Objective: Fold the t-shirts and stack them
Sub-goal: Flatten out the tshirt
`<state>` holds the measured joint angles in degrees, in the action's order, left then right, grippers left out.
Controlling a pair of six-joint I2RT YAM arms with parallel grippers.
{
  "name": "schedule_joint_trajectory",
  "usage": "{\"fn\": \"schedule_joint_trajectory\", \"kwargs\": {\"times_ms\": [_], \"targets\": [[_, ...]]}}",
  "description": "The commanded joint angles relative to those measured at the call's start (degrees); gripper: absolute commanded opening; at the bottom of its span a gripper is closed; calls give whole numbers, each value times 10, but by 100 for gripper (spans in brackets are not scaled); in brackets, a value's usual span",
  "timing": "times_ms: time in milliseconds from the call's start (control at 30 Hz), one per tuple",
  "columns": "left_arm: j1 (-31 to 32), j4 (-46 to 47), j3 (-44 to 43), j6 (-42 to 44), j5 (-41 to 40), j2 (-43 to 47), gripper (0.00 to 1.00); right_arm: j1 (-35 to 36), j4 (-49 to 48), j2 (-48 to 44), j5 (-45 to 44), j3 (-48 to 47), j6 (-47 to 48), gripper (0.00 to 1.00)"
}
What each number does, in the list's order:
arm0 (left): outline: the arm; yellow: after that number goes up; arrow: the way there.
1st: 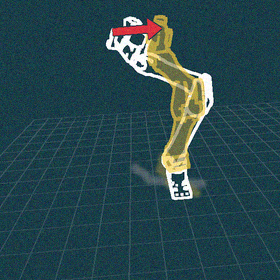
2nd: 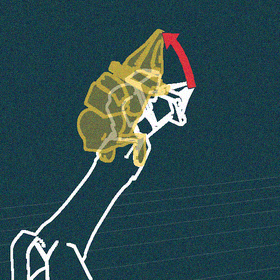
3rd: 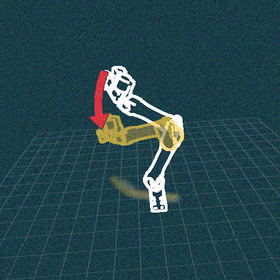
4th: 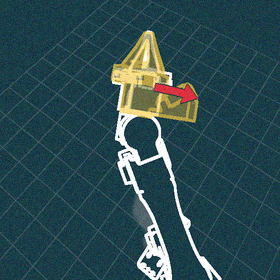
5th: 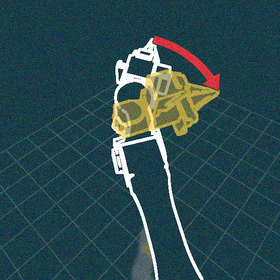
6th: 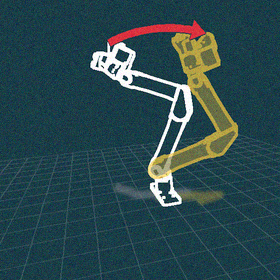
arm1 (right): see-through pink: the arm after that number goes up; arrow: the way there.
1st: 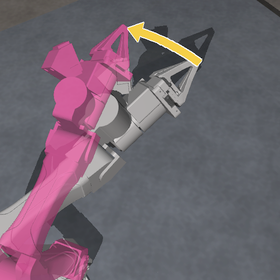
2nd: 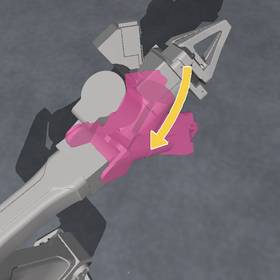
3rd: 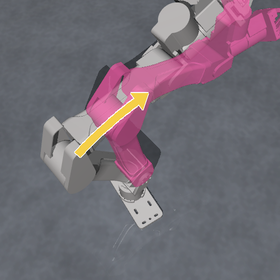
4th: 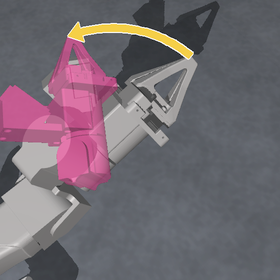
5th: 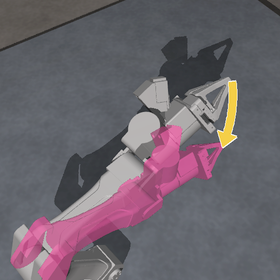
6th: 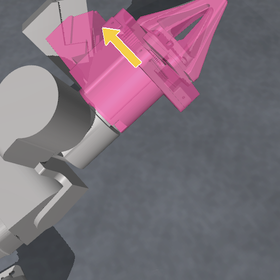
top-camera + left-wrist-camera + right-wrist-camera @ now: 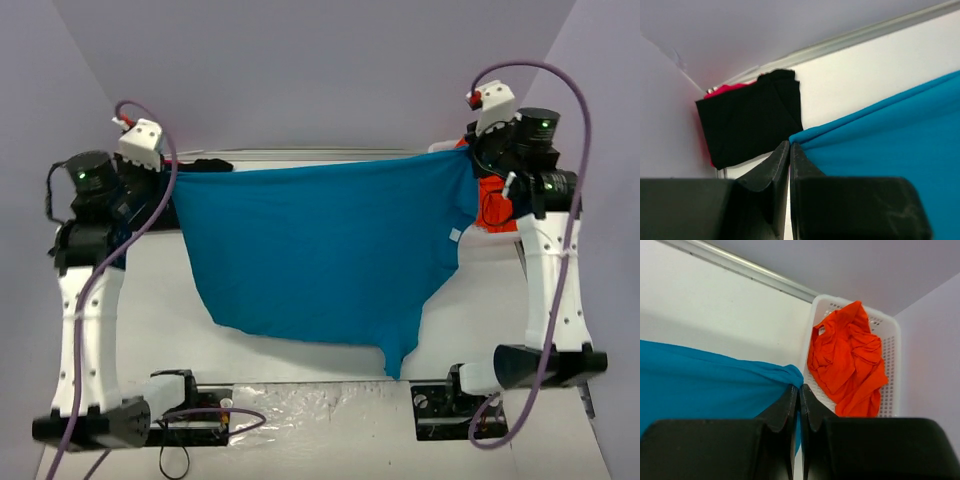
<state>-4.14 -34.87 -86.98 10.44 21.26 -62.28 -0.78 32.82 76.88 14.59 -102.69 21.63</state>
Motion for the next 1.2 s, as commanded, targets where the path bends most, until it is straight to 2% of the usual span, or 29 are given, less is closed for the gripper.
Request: {"fn": "schedule_joint_trajectory", "kwargs": {"times_ms": [0,67,100,133,167,200,233,267,300,333,367,467,500,567,600,700,800,867,933,1033,1100,1167], "targets": [[-2,83,6,10,-25,-120,2,-5,-74,87,-18,11,19,0],[-2,106,-34,22,-23,-178,2,-4,-86,130,-25,-20,25,0],[-1,107,-57,27,-17,-249,2,-3,-86,176,-35,-31,32,0],[-1,97,-86,32,2,-286,2,-3,-94,200,-43,-41,36,29],[1,94,-145,41,11,-323,7,-4,-99,222,-52,-55,39,49],[7,92,-174,46,22,-388,27,-2,-99,275,-79,-63,46,60],[11,72,-207,54,26,-420,52,-3,-97,301,-92,-73,41,67],[16,65,-260,62,23,-447,61,-5,-97,319,-99,-81,35,70],[20,58,-277,62,29,-478,62,-10,-97,344,-94,-79,27,73],[22,53,-288,61,38,-485,64,-11,-98,351,-89,-73,27,81],[25,50,-289,61,41,-480,71,-11,-98,354,-88,-64,25,82],[35,48,-250,80,42,-444,79,-6,-95,347,-75,-39,8,83],[55,52,-202,87,38,-407,81,-3,-95,329,-73,-27,4,83],[62,52,-153,104,34,-368,82,4,-87,308,-58,8,-3,83],[62,58,-97,106,36,-325,82,4,-86,280,-54,25,-4,83],[62,46,3,124,43,-244,84,37,-77,229,-20,86,-6,83],[62,32,68,142,52,-173,84,61,-51,199,32,130,0,80],[61,34,128,146,47,-126,85,76,-49,190,72,158,5,72],[61,31,155,144,45,-103,86,89,-48,185,81,167,13,53],[58,24,178,129,36,-79,86,108,-38,209,84,150,27,12],[56,25,189,120,33,-65,86,116,-34,245,84,113,38,0],[56,32,197,107,32,-55,86,118,-31,297,90,64,43,0]]}}
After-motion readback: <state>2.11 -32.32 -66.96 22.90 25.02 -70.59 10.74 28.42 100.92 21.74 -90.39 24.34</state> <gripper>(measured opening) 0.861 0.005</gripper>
